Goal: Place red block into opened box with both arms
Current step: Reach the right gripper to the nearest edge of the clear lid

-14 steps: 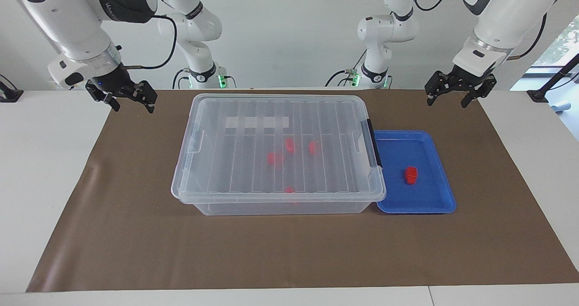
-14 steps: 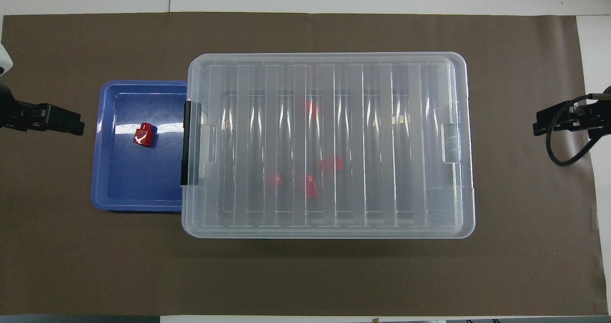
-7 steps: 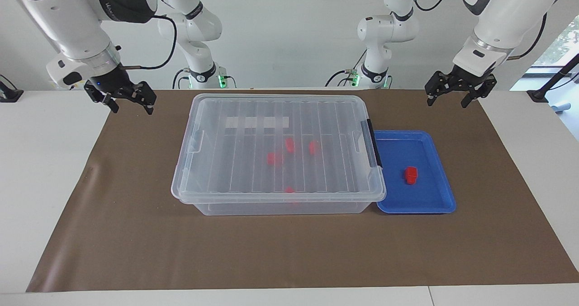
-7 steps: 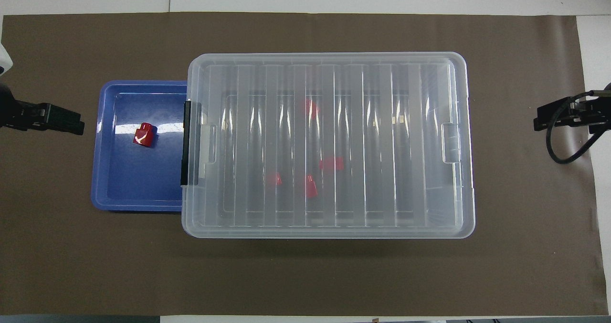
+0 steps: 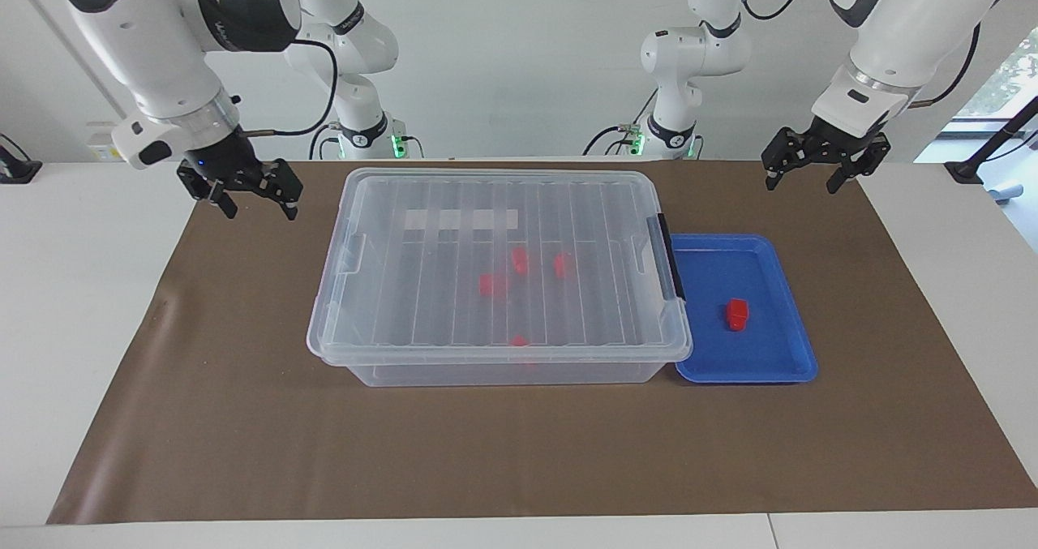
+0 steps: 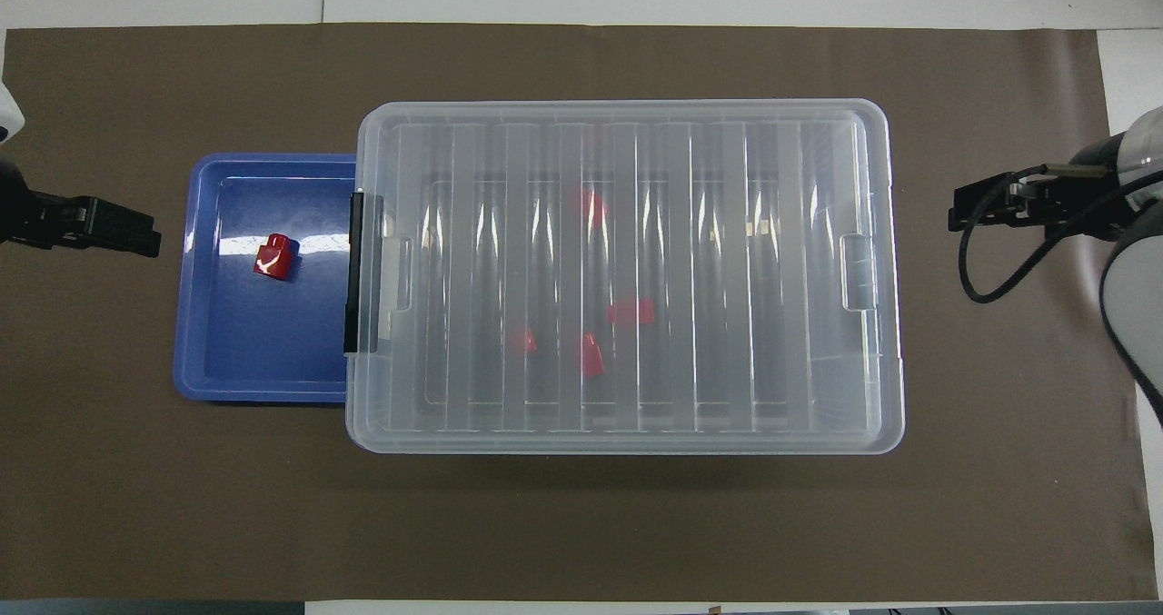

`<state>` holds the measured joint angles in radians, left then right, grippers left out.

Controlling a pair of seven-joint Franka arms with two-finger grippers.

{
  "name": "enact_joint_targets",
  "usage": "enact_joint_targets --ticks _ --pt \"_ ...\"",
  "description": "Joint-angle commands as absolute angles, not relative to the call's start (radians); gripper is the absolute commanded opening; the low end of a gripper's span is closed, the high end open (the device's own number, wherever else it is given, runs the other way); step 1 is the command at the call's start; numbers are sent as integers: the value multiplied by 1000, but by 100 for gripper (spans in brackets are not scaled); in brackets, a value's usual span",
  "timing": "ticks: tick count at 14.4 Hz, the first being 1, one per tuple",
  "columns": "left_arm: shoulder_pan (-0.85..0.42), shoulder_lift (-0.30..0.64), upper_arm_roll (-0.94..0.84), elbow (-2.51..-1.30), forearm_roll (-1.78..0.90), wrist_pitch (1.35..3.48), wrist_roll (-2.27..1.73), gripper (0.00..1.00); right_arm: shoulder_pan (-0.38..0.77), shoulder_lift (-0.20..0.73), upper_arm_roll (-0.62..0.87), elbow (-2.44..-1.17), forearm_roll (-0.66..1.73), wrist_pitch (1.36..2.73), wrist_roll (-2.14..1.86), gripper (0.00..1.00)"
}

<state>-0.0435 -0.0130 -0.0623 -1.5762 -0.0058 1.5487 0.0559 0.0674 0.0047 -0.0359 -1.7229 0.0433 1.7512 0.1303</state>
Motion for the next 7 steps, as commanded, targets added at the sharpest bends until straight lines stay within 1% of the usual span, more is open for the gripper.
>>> enact_joint_targets --ticks 1,7 --pt "-41 -41 -61 -1611 -23 1566 57 100 112 -23 -31 -1828 58 1856 189 100" --pt "-43 -40 -61 -1611 -23 1562 58 100 107 -28 -32 -1977 57 1985 178 100"
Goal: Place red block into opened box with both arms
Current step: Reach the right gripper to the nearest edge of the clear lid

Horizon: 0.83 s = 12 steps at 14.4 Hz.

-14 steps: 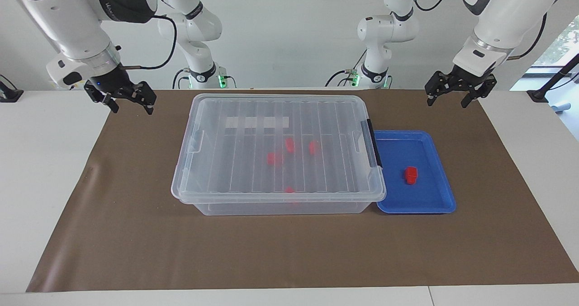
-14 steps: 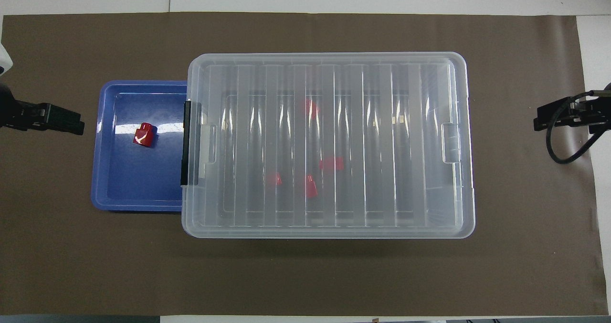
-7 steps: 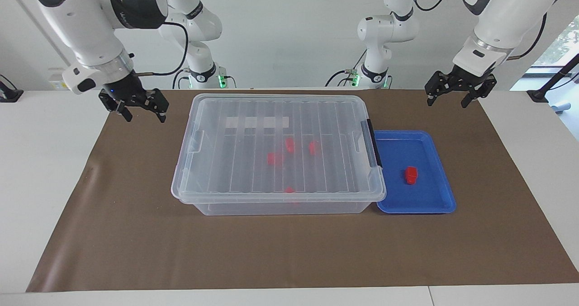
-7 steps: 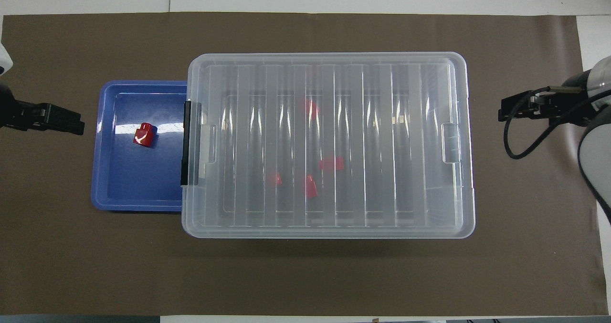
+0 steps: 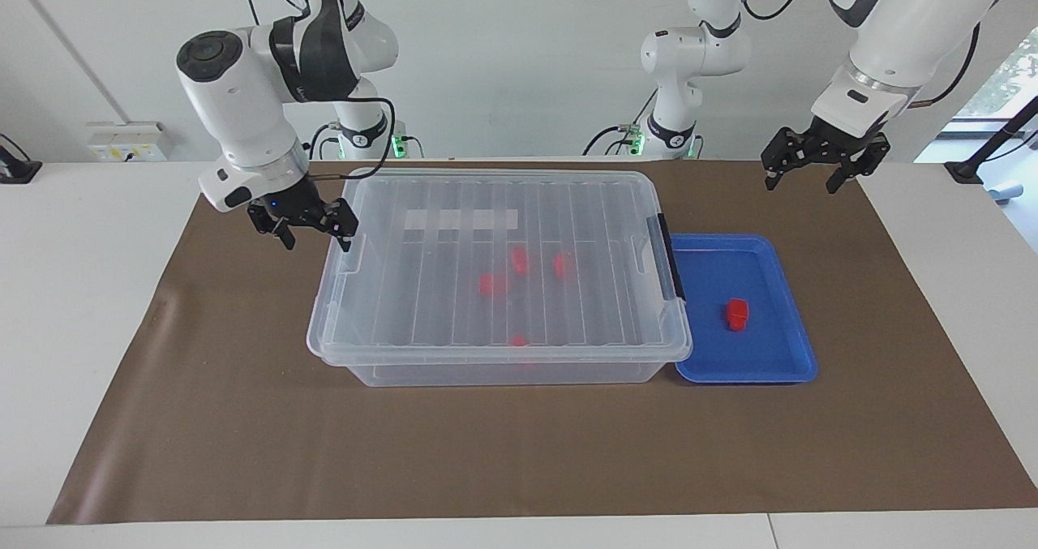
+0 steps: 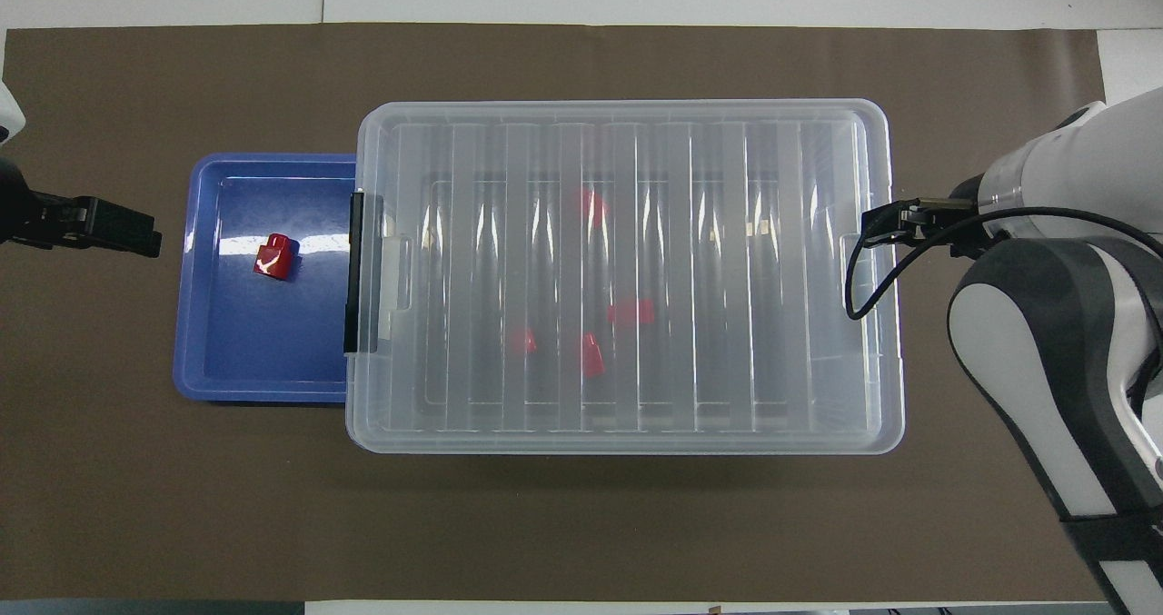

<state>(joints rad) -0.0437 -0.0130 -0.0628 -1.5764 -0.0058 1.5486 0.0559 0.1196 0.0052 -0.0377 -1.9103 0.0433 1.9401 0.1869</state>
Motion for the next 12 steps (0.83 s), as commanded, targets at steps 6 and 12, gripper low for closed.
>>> enact_joint_targets --ticks 6,12 --pt "-58 -41 -64 -1611 -23 1565 57 100 68 -34 -34 -2035 54 2020 101 100" --pt "-44 -66 -64 -1702 -23 1711 66 100 16 -44 -34 -2072 45 2065 20 100"
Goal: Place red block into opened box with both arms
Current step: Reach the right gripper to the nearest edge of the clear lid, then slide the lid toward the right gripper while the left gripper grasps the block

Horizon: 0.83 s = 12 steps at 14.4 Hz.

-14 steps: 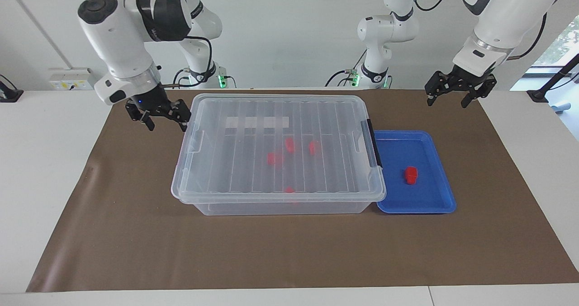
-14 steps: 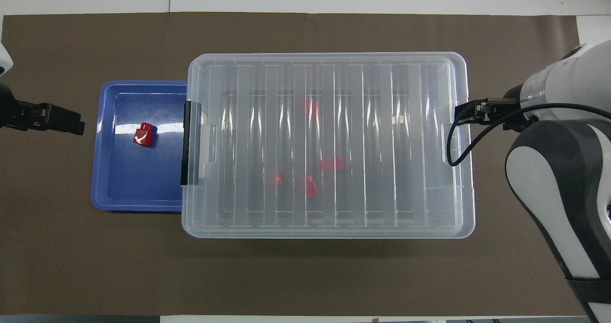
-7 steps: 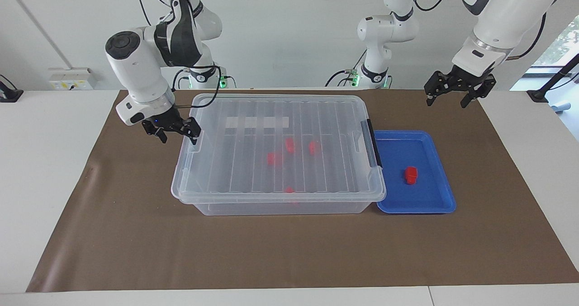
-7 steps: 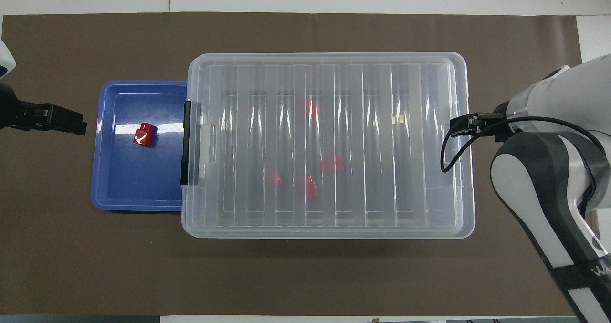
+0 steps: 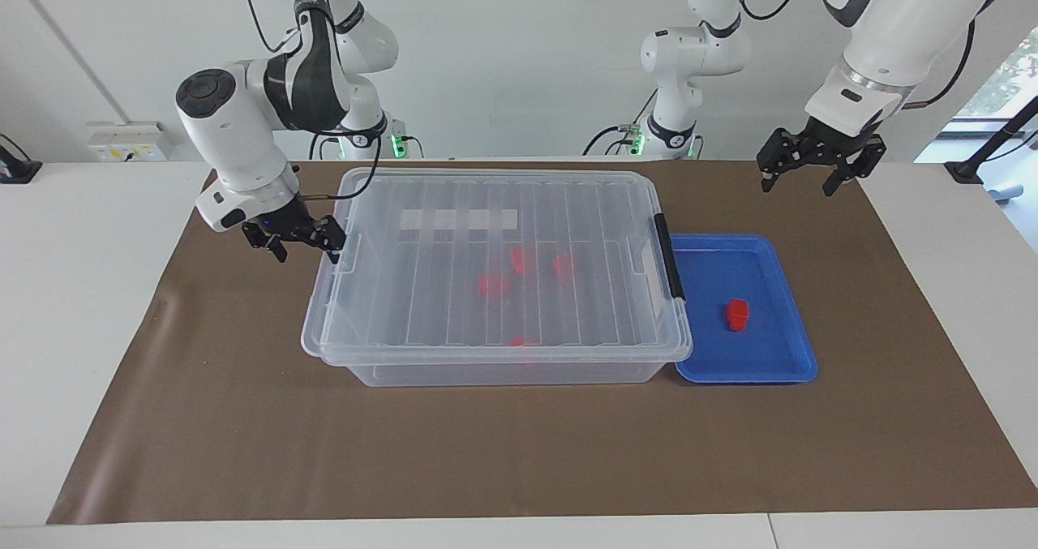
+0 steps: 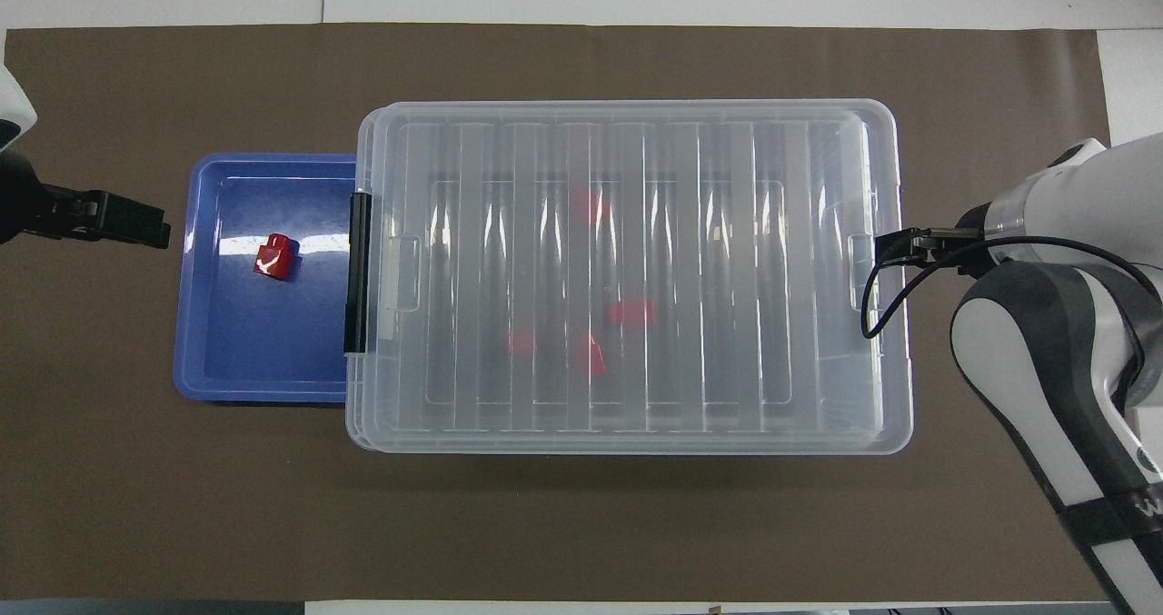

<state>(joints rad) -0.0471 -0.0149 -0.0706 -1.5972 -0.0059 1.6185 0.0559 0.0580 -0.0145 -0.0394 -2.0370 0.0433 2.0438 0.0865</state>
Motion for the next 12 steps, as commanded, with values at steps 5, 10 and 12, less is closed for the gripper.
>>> enact_joint_targets --ticks 5,10,12 --pt "-44 -67 -63 -1863 -23 1886 71 100 -34 -41 -35 -2072 37 2066 -66 100" --pt "-40 -14 -63 -2008 -23 2081 74 100 -109 -37 -35 -2068 34 2080 -198 100" --pt "-40 21 -63 -2046 -23 2169 74 100 -130 -35 -35 -2065 34 2082 -234 100"
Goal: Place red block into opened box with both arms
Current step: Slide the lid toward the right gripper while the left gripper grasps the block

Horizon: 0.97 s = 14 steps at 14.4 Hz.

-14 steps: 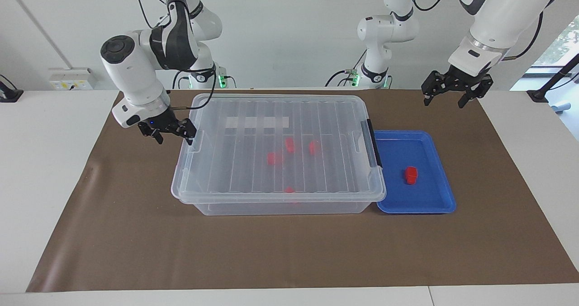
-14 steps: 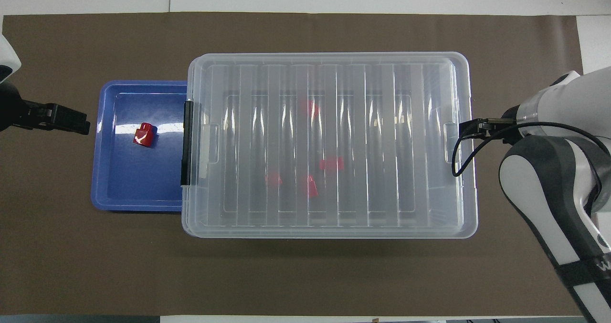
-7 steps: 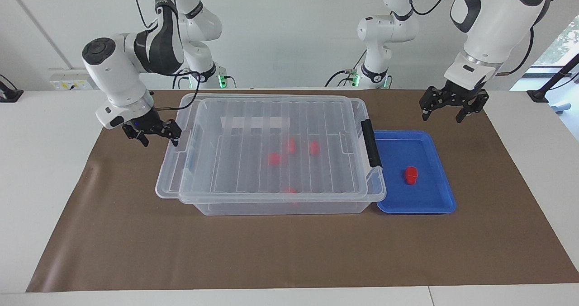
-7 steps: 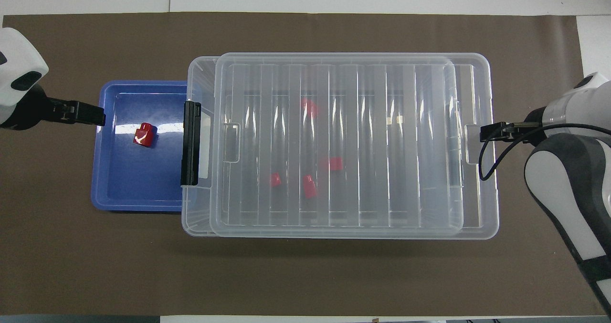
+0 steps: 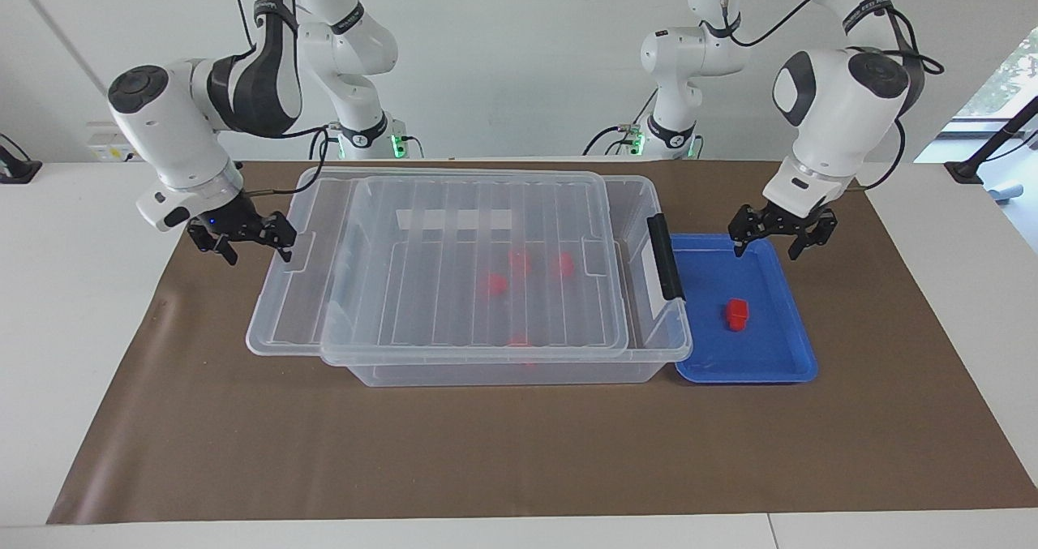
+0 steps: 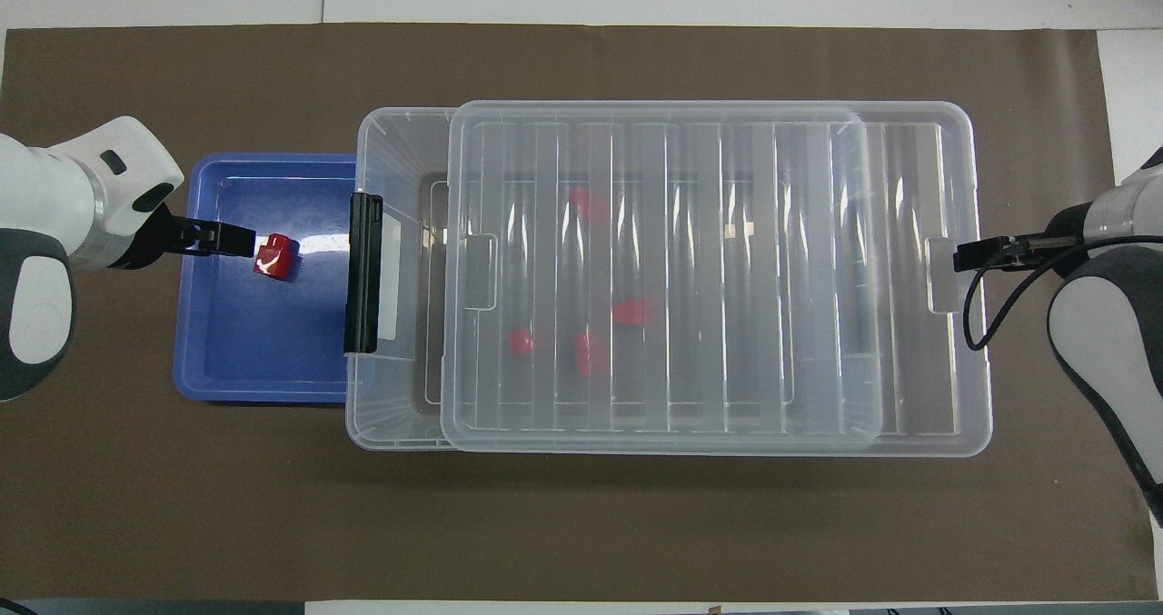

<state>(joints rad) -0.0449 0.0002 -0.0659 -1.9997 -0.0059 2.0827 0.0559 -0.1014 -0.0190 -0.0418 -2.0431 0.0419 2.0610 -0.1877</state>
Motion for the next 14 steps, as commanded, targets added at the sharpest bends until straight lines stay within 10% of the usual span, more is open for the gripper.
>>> enact_joint_targets --ticks 1,14 --pt "-38 37 -63 -2066 -23 2210 74 100 -146 -35 -35 -2063 29 2082 -257 100" --pt "-15 227 -64 -2089 -23 2356 261 100 -297 -25 -35 -2034 5 2094 -480 100"
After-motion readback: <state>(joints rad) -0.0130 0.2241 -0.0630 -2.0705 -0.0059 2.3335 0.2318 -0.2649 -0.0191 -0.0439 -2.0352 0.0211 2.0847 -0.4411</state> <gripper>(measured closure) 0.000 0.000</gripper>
